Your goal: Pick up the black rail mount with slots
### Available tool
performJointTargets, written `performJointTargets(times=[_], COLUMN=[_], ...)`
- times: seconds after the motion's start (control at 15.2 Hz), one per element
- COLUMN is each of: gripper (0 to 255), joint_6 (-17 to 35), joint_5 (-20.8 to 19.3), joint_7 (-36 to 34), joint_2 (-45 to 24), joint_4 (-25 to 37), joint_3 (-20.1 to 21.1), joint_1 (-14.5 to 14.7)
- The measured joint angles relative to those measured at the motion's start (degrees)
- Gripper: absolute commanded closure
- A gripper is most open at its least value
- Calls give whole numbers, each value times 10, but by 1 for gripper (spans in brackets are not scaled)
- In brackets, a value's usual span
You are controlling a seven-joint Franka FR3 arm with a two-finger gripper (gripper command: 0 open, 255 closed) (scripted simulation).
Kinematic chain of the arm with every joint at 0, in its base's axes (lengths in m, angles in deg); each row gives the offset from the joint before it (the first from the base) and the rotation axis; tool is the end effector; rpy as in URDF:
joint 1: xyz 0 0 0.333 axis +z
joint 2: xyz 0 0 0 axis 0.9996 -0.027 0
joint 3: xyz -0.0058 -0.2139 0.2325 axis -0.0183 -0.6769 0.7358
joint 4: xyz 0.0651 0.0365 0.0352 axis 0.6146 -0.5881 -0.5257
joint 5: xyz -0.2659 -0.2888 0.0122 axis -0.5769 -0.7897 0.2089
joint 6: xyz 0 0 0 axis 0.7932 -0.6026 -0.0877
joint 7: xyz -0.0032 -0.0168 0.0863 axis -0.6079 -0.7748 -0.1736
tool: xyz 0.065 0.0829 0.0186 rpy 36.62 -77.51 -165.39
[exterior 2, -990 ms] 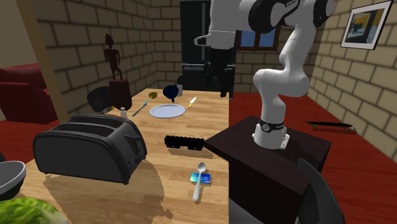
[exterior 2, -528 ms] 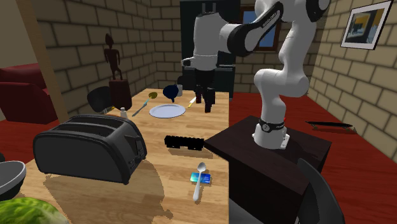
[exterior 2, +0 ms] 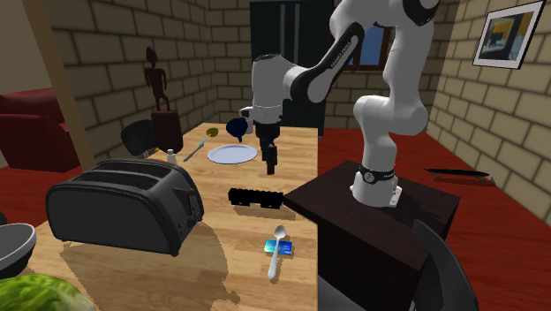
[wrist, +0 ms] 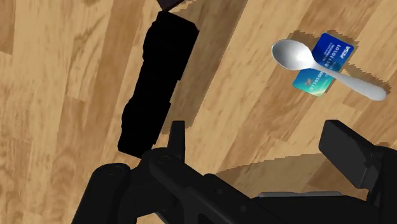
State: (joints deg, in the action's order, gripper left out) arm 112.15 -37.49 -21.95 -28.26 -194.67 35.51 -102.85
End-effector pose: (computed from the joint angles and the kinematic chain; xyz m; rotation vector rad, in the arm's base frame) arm 0.3649 -0.2087 0.3373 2.9685 -0.8382 -0.0320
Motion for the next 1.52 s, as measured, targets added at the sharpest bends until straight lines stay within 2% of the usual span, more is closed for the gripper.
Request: performJointTargets(times=[0.33, 0.66, 0.92, 1.45, 1.52], gripper=[0, 0, 0, 0, 255], joint_6=[75, 154, 193, 245, 247], joint_5=[29, 98, 158, 210, 211], joint_7=[8, 44, 74, 108, 109], joint_2=[-98, -213, -286, -361, -364], joint_4=[18, 45, 70, 89, 89], joint_3=[-33, -53, -47, -13, -12], joint_1=[-19, -42, -72, -102, -103])
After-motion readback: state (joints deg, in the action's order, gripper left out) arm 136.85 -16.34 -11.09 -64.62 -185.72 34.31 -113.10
